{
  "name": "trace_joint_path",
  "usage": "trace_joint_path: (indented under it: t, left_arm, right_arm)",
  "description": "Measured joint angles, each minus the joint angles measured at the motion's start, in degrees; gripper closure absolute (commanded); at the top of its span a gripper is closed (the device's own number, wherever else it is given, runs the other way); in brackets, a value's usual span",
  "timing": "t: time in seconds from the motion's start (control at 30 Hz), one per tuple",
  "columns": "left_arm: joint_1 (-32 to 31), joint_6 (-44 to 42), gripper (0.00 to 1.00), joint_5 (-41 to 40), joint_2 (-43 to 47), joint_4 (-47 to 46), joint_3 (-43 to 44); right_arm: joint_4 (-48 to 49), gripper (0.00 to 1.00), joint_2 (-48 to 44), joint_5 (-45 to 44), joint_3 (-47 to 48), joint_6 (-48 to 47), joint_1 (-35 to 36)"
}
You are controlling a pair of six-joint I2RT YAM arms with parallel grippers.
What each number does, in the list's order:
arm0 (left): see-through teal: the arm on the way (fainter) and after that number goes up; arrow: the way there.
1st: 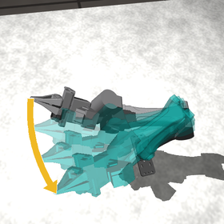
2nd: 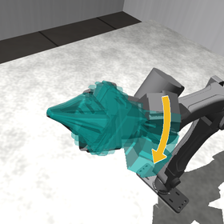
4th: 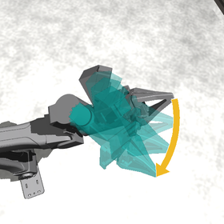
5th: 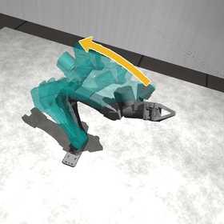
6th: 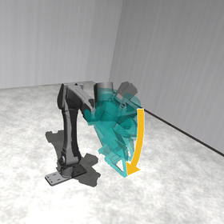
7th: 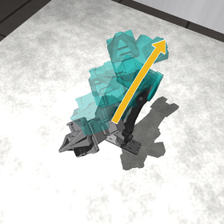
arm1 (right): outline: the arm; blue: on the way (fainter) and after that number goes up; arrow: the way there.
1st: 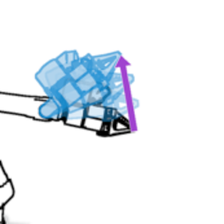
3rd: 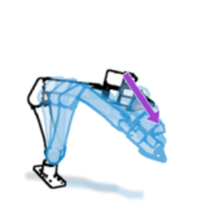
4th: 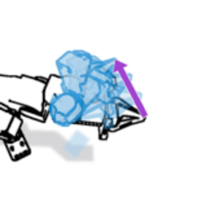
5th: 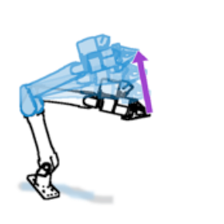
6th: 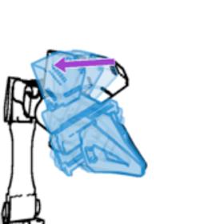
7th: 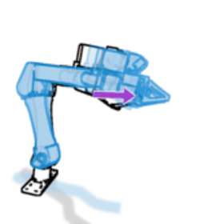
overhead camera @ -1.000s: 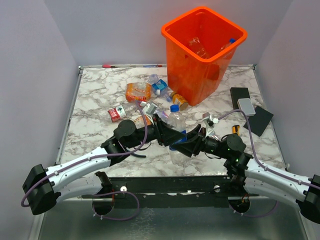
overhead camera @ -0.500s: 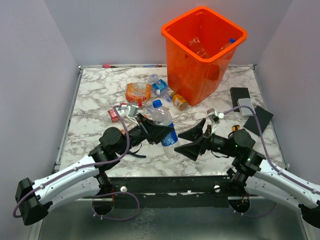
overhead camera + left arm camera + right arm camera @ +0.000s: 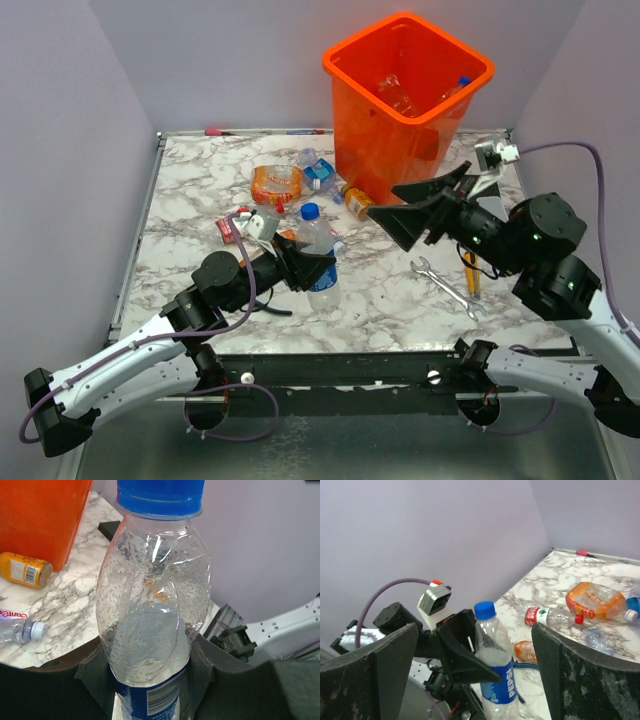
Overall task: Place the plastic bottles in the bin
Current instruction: Place the plastic bottle in the trash bin.
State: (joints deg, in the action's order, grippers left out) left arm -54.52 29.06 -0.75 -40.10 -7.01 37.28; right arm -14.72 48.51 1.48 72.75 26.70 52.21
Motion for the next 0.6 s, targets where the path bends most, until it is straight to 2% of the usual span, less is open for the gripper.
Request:
trace_joint_path:
  t: [0.13,0.37,0.6]
  left_arm:
    - [0.0,-1.4,0.63,3.4,0.2,2.4,0.0]
    - [0.0,-1.9,0.63,7.3,0.4,3.5,0.0]
    - [0.0,-2.0,0.63,9.0,-0.4,3.7,0.0]
  right_arm:
    - [-2.1,0.04,6.1,-0.9,4.3,-1.5,0.0]
    - [1.3,0.11,9.8,1.7,-3.0,0.1,0.0]
    - [5.9,0.19,13.0,6.3,-3.9,2.7,0.0]
